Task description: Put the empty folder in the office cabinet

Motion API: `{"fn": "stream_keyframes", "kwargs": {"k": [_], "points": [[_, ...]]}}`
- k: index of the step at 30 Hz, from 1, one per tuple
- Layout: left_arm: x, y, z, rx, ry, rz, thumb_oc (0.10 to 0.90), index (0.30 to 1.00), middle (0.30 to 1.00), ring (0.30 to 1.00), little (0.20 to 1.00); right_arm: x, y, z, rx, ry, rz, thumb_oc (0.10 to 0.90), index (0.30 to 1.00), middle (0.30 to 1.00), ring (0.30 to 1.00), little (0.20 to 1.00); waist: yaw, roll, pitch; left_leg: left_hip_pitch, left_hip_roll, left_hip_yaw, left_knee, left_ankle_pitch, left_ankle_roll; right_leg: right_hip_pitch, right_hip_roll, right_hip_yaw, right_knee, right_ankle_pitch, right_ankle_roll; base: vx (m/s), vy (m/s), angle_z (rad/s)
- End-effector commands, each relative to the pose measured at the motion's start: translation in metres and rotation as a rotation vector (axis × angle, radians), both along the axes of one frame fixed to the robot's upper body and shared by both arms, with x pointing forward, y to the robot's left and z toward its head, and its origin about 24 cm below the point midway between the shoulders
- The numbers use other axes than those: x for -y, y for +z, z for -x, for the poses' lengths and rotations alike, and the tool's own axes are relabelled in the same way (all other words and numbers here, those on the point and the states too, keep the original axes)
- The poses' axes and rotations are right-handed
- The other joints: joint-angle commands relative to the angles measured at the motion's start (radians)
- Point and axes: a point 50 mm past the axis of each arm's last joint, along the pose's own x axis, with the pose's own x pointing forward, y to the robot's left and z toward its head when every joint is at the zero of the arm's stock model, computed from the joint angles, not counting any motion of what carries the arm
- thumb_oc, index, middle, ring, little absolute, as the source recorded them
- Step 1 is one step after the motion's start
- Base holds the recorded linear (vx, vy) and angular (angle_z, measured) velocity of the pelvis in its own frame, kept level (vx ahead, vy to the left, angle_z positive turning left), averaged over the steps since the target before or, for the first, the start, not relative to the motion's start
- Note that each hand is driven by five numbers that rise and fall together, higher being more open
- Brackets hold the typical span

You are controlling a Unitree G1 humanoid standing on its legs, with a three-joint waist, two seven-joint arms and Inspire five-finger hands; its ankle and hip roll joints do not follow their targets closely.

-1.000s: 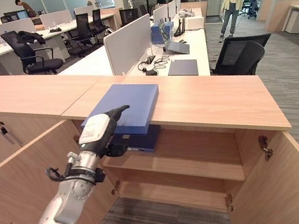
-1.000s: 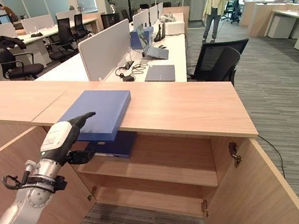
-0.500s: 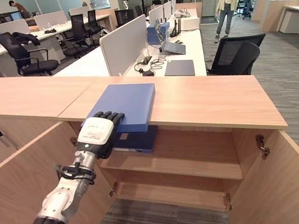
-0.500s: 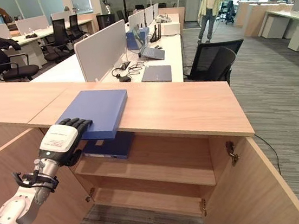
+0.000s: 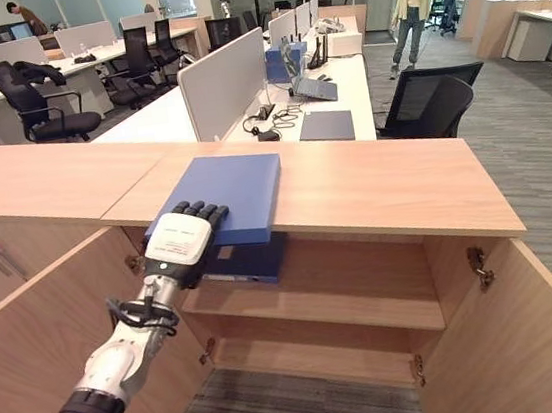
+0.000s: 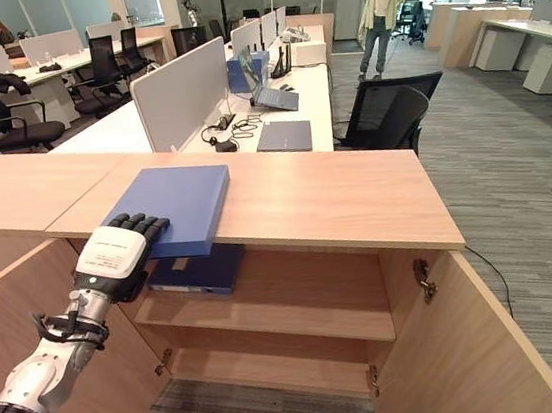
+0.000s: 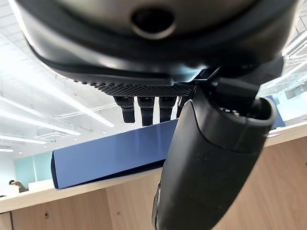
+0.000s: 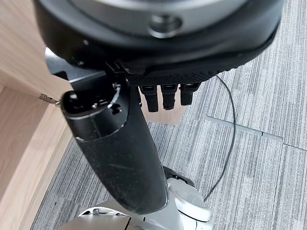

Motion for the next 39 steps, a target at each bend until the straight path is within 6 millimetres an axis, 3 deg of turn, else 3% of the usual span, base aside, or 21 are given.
{"fn": "stream_keyframes", "kwargs": {"k": [1,3,4,5,6,8,11,26,29,32,33,35,36,39], "points": [[0.009,0.077,-0.035,0.332,0.000,0.057,0.800,0.900,0.900,0.900,0.900,0.025,0.009,-0.011,-0.005,0.044,0.096,0.800,0.900,0.900,0.900,0.900,0.010,0.011,-0.013,0.105,0.030,0.020,-0.002,-0.205,-0.027,-0.065,-0.060,-0.017,0.023,0.070,0.077,0.00,0.000,0.00],[0.008,0.073,-0.035,0.312,0.010,0.068,0.800,0.900,0.900,0.900,0.900,0.025,0.009,-0.011,-0.005,0.048,0.096,0.800,0.900,0.900,0.900,0.900,0.009,0.010,-0.015,0.106,0.030,0.021,-0.002,-0.205,-0.027,-0.064,-0.060,-0.015,0.022,0.069,0.077,0.00,0.000,-0.02],[0.007,0.071,-0.036,0.306,0.018,0.072,0.756,0.834,0.834,0.834,0.834,0.025,0.009,-0.011,-0.007,0.049,0.096,0.800,0.900,0.900,0.900,0.900,0.009,0.010,-0.015,0.106,0.029,0.022,-0.002,-0.205,-0.027,-0.064,-0.060,-0.014,0.022,0.069,0.077,0.00,0.000,0.00],[0.006,0.070,-0.036,0.300,0.024,0.075,0.635,0.653,0.653,0.653,0.653,0.025,0.009,-0.012,-0.007,0.050,0.095,0.800,0.900,0.900,0.900,0.900,0.008,0.010,-0.015,0.107,0.030,0.022,-0.002,-0.205,-0.027,-0.064,-0.060,-0.014,0.022,0.069,0.077,0.00,0.000,0.00],[0.005,0.069,-0.036,0.298,0.029,0.078,0.565,0.547,0.547,0.547,0.547,0.025,0.008,-0.012,-0.007,0.051,0.094,0.800,0.900,0.900,0.900,0.900,0.007,0.010,-0.015,0.107,0.030,0.022,-0.002,-0.205,-0.027,-0.064,-0.060,-0.013,0.022,0.069,0.077,0.00,0.000,0.00],[0.005,0.067,-0.037,0.293,0.033,0.082,0.518,0.476,0.476,0.476,0.476,0.024,0.008,-0.012,-0.007,0.053,0.092,0.800,0.900,0.900,0.900,0.900,0.007,0.009,-0.015,0.108,0.030,0.023,-0.002,-0.205,-0.027,-0.064,-0.060,-0.013,0.022,0.070,0.077,0.00,0.000,0.00],[0.002,0.064,-0.036,0.284,0.049,0.084,0.400,0.300,0.300,0.300,0.300,0.024,0.008,-0.011,-0.009,0.052,0.091,0.800,0.900,0.900,0.900,0.900,0.007,0.008,-0.015,0.109,0.031,0.025,-0.002,-0.205,-0.027,-0.063,-0.059,-0.011,0.018,0.072,0.077,0.00,-0.002,-0.01],[0.010,0.053,-0.038,0.250,0.021,0.058,0.400,0.300,0.300,0.300,0.300,0.029,0.010,-0.010,-0.018,0.018,0.114,0.800,0.900,0.900,0.900,0.900,0.009,0.012,-0.019,0.117,0.030,0.025,-0.002,-0.210,-0.027,-0.056,-0.057,-0.013,0.019,0.068,0.076,0.00,0.000,-0.02],[0.012,0.054,-0.038,0.256,0.015,0.104,0.400,0.300,0.300,0.300,0.300,0.031,0.011,-0.011,-0.019,0.020,0.124,0.800,0.900,0.900,0.900,0.900,0.009,0.011,-0.017,0.117,0.030,0.024,-0.002,-0.209,-0.027,-0.056,-0.057,-0.015,0.019,0.067,0.075,0.00,0.000,0.00],[0.028,0.059,-0.034,0.251,-0.060,0.206,0.400,0.300,0.300,0.300,0.300,0.032,0.011,-0.011,-0.016,0.011,0.128,0.800,0.900,0.900,0.900,0.900,0.011,0.010,-0.013,0.116,0.031,0.021,-0.002,-0.207,-0.027,-0.057,-0.057,-0.017,0.019,0.068,0.074,0.00,0.000,0.00],[0.051,0.069,-0.023,0.234,-0.208,0.303,0.400,0.300,0.300,0.300,0.300,0.031,0.011,-0.011,-0.011,0.004,0.124,0.800,0.900,0.900,0.900,0.900,0.012,0.010,-0.010,0.115,0.031,0.019,-0.002,-0.207,-0.027,-0.058,-0.058,-0.018,0.018,0.069,0.073,0.00,0.000,0.00],[0.062,0.074,-0.013,0.224,-0.294,0.347,0.400,0.300,0.300,0.300,0.300,0.030,0.011,-0.010,-0.010,-0.002,0.118,0.800,0.900,0.900,0.900,0.900,0.012,0.011,-0.009,0.113,0.032,0.017,-0.002,-0.206,-0.026,-0.061,-0.059,-0.018,0.019,0.070,0.074,0.00,0.003,0.03],[0.075,0.071,0.003,0.148,-0.400,0.442,0.400,0.300,0.300,0.300,0.300,0.028,0.010,-0.009,-0.012,-0.007,0.109,0.800,0.900,0.900,0.900,0.900,0.016,0.012,-0.005,0.111,0.031,0.017,-0.002,-0.207,-0.025,-0.064,-0.061,-0.019,0.018,0.073,0.075,0.00,0.000,0.00],[0.086,0.047,0.026,-0.110,-0.488,0.706,0.400,0.300,0.300,0.300,0.300,0.028,0.010,-0.012,-0.012,0.001,0.096,0.800,0.900,0.900,0.900,0.900,0.020,0.013,0.002,0.107,0.030,0.019,-0.002,-0.204,-0.022,-0.070,-0.064,-0.020,0.022,0.077,0.076,0.00,0.000,0.00]]}}
